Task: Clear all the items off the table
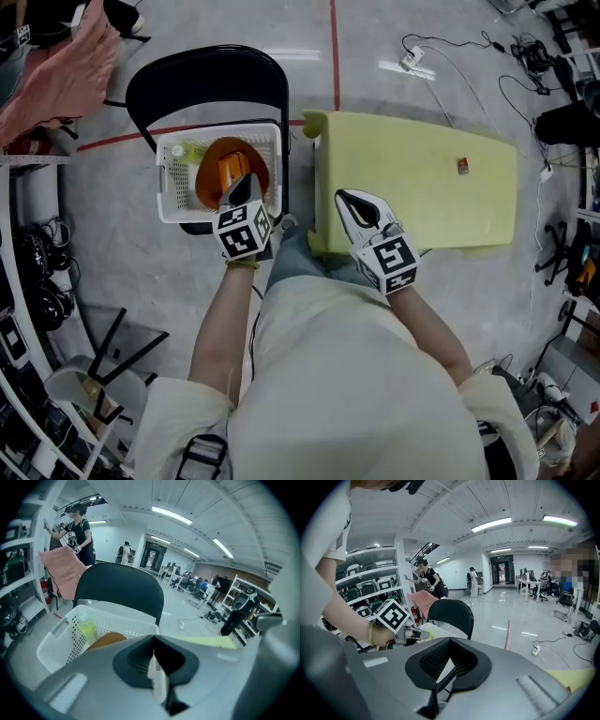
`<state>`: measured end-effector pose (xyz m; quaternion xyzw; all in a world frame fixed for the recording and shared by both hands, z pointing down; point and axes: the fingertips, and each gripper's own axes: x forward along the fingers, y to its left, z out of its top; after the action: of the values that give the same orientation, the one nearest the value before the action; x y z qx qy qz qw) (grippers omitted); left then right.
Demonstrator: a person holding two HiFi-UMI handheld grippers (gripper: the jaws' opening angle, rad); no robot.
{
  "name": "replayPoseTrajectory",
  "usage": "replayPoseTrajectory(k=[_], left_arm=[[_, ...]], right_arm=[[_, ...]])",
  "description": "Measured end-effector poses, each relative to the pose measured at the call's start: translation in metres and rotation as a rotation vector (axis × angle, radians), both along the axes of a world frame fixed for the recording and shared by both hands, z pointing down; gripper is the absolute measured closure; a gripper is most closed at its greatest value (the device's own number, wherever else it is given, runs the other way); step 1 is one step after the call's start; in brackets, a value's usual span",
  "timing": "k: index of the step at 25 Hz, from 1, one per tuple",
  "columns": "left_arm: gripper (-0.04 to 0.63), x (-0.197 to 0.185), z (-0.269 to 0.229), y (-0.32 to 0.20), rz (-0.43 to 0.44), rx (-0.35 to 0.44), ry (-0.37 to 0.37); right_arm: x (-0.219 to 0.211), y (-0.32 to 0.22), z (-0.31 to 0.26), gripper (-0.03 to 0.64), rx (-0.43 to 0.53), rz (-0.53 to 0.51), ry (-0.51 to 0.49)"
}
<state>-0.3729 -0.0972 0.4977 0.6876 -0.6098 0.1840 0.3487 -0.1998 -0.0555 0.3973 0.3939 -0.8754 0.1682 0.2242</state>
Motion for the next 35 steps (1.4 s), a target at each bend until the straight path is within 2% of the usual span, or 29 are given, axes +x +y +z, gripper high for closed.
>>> replayPoseTrajectory(k=[4,11,24,35], left_arm=[[0.586,0.033,-0.013,0.004,0.033,0.018,-0.002],[0.586,0.123,-0.031,0.020,0.122,0.043,0.006],[0.586,0.317,-0.044,0.082,0.395,0.042,0.048],[0.586,0.444,-0.040,0.132,0.561,0.032,0.068]], right_arm=[[0.032,0.007,-0.006,0.623,0.022,0.030,-0.010],[0.115,0.040,-0.011,0.623,0.041,0.125,-0.023],[0.275,0.116,-0.019,0.623,0.088,0.372,-0.036],[0.392,0.188,-0.013,0.623,0.102,0.572,-0.028]])
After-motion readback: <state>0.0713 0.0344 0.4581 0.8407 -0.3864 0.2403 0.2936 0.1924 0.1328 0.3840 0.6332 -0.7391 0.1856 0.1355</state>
